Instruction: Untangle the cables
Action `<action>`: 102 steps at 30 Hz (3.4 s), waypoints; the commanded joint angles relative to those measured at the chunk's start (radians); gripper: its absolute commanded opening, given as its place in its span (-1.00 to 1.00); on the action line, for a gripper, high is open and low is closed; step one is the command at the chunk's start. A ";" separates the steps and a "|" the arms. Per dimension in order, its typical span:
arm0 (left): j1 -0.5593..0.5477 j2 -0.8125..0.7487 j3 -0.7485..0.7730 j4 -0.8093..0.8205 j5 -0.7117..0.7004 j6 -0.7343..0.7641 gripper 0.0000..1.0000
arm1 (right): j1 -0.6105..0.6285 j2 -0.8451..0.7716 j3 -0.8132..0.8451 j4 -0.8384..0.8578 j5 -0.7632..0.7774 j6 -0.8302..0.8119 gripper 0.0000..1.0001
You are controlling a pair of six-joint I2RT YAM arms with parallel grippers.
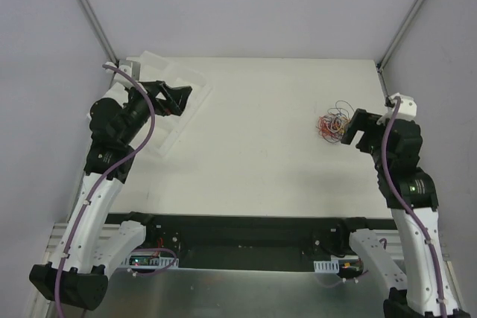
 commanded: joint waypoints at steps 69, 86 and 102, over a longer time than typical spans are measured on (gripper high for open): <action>-0.177 0.849 0.214 -0.114 0.648 -0.167 -0.07 | 0.374 0.863 -0.285 1.176 -0.592 0.289 -0.89; -0.266 0.662 0.195 -0.237 0.581 0.282 0.11 | 0.343 0.744 -0.335 1.377 -1.126 0.239 -0.99; -0.365 0.759 0.222 -0.260 0.717 0.303 -0.17 | 0.290 0.765 -0.420 1.766 -1.152 0.500 -0.99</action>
